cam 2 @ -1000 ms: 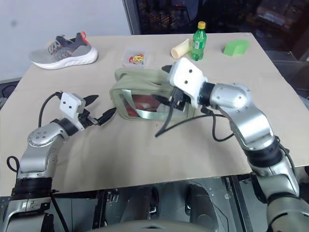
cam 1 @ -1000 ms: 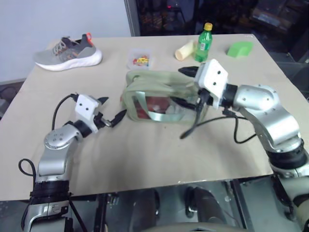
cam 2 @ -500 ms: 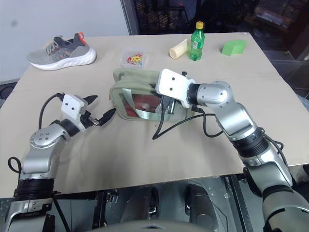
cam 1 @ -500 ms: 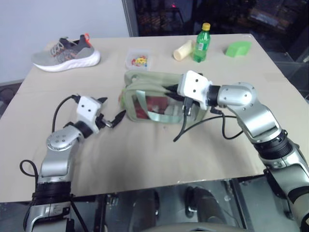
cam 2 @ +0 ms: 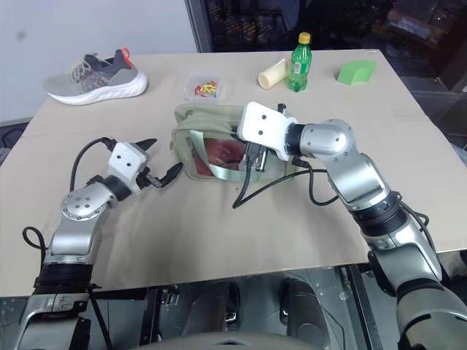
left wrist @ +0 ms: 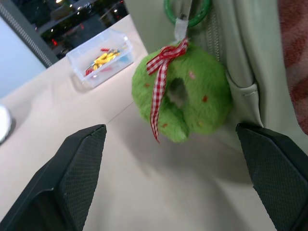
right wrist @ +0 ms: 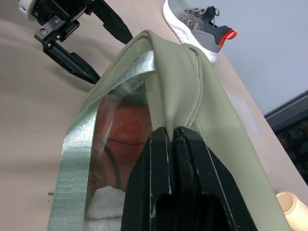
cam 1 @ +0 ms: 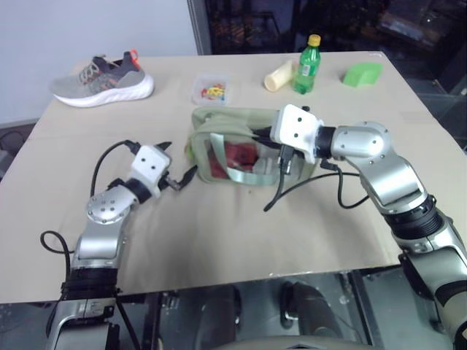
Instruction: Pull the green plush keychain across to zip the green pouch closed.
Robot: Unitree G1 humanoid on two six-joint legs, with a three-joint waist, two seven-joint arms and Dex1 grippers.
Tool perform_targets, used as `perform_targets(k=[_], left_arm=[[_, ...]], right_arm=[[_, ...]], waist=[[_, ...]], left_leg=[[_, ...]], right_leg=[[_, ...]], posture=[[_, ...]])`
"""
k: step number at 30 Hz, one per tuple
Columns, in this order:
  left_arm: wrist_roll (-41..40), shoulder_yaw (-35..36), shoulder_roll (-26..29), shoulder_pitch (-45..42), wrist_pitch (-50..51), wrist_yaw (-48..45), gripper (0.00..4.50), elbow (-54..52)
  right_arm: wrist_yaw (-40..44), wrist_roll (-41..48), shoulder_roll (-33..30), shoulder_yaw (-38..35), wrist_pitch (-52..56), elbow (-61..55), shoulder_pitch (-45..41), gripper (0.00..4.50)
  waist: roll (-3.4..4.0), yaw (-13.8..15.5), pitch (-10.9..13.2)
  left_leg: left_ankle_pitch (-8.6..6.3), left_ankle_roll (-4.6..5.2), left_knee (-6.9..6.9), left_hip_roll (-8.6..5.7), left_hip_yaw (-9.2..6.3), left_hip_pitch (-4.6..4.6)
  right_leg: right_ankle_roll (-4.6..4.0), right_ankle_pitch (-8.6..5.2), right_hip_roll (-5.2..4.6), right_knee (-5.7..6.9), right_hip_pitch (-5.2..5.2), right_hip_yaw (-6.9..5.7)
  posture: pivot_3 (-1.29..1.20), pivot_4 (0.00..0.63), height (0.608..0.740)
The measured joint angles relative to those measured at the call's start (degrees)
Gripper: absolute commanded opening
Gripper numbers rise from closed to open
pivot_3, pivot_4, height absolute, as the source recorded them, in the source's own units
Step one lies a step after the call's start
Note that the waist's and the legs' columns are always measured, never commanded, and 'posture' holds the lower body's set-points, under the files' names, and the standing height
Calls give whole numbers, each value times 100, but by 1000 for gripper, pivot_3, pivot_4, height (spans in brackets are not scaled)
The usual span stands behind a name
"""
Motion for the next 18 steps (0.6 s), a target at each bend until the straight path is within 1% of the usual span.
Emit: perform_targets(k=[3, 6, 8, 13, 16, 17, 18], left_arm=[[12, -33, 43, -21, -152, -163, 4500, 62], [-10, -34, 328, -8, -385, -506, 4500, 88], [76, -72, 507, -53, -752, -654, 4500, 287], [425, -286, 487, -412, -1210, -593, 4500, 794], [634, -359, 338, -458, -1407, -441, 4500, 894], [667, -374, 296, -469, -1447, -387, 4089, 921], [708, -393, 265, -476, -1466, -351, 3982, 930]], right_arm=[[34, -32, 7, -4, -30, 3, 4, 79], [98, -45, 1, -9, -129, 1, 39, 79], [144, -46, -13, -16, -264, 1, 105, 79], [234, -75, -33, -21, -414, 3, 163, 79], [255, -77, -33, -43, -451, 6, 176, 79], [258, -79, -33, -55, -452, 7, 178, 0], [259, -81, -33, -59, -452, 8, 179, 0]], waist=[[0, 3, 0], [0, -9, 0], [1, -21, 0], [1, -21, 0], [1, -15, 0], [1, -8, 0], [1, 0, 0]], left_leg=[[0, 0, 0, 0, 0, 0], [0, 0, 0, 1, 0, 0], [0, 0, -1, 1, 0, 0], [0, 0, 0, 1, 2, 0], [0, 1, 0, 0, 4, 0], [0, 1, 0, 0, 4, 0], [0, 1, 0, -1, 4, 0]], right_leg=[[0, 0, 0, 0, 0, 0], [-1, -1, 0, 0, -1, 0], [-2, -2, 0, -2, -1, 0], [0, 0, 0, 0, 0, 0], [1, 0, 0, -1, 0, 1], [1, 0, 0, -1, 0, 1], [1, 0, 0, -1, 0, 1]], posture=[[0, 150, 740], [0, 150, 740], [0, 150, 740], [0, 150, 740], [0, 150, 740], [0, 150, 740], [0, 150, 740]])
